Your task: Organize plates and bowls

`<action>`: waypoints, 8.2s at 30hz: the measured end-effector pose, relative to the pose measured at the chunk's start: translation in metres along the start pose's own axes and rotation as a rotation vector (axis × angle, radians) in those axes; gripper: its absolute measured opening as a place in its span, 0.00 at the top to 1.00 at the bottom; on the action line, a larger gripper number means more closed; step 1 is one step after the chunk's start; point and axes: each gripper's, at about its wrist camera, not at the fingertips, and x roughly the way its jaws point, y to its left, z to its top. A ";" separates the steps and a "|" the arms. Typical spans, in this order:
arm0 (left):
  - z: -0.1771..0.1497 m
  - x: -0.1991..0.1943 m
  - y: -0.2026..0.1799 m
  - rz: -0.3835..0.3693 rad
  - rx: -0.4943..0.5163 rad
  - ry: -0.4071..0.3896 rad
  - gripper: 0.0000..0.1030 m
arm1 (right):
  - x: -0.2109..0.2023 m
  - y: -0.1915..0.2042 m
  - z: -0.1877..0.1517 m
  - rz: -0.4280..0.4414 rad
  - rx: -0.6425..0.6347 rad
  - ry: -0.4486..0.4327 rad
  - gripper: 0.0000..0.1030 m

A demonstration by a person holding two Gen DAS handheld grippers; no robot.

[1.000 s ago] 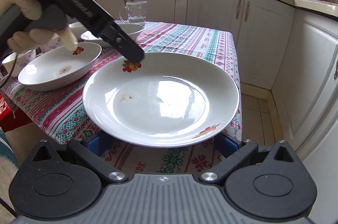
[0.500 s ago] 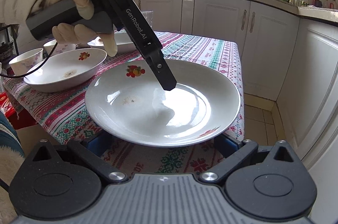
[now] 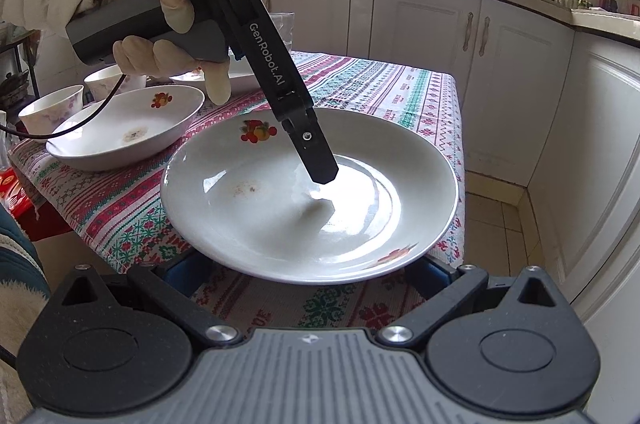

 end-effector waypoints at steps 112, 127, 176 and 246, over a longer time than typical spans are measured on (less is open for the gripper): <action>-0.212 -0.131 -0.022 0.458 -0.300 -0.411 0.12 | 0.024 0.086 0.049 0.133 -0.085 0.051 0.00; -0.233 -0.139 -0.004 0.470 -0.324 -0.402 0.12 | 0.051 0.118 0.054 0.191 -0.137 0.098 0.00; -0.176 -0.101 0.094 0.188 -0.276 -0.066 0.20 | 0.081 0.138 0.059 0.298 -0.220 0.039 0.00; -0.111 -0.115 0.106 0.037 -0.288 0.024 0.19 | 0.067 0.103 0.086 0.293 -0.226 0.054 0.00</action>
